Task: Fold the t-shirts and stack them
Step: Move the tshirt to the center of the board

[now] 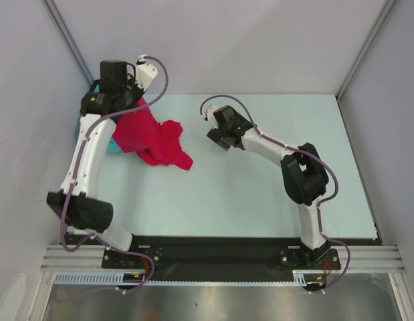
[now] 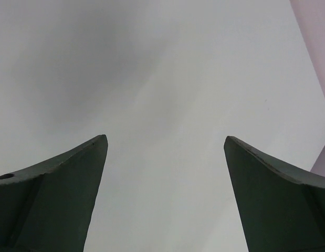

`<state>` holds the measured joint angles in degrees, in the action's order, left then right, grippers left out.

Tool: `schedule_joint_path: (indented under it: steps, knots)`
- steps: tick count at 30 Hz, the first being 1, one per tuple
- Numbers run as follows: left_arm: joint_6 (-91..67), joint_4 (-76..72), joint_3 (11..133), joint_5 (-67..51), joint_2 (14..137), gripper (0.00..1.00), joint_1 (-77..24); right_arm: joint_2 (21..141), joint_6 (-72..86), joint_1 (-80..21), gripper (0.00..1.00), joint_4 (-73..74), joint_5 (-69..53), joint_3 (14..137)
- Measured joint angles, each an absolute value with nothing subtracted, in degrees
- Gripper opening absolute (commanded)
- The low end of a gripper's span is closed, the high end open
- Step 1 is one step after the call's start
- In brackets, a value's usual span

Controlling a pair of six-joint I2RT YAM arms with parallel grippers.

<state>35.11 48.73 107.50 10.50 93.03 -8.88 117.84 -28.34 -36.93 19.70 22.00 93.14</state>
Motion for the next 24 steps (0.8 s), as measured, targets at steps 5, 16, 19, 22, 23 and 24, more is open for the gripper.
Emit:
schedule_joint_path:
  steps: [5, 16, 19, 22, 23, 24]
  knots:
    - [41.45, 59.4, 109.38, -9.74, 86.11, 0.43, -9.65, 119.87, -26.24, -34.61, 1.0, 21.06, 22.7, 98.26]
    - [43.83, 71.05, 113.34, -24.23, 94.72, 0.97, -11.16, 122.23, -25.04, -33.19, 1.0, 22.5, 23.35, 100.33]
    - [40.18, 69.17, 115.2, -18.7, 99.55, 0.96, -11.49, 122.26, -24.84, -33.06, 1.0, 22.57, 23.46, 100.33]
    - [36.73, 66.46, 115.48, -13.47, 105.01, 0.97, -11.46, 122.26, -24.05, -32.97, 1.0, 22.7, 23.55, 100.42]
    - [35.66, 65.49, 115.42, -11.88, 106.83, 0.97, -11.46, 122.26, -23.94, -32.91, 1.0, 22.74, 23.55, 100.42]
    - [34.81, 64.62, 115.31, -10.41, 108.12, 0.97, -11.46, 122.26, -23.79, -32.88, 1.0, 22.85, 23.55, 100.42]
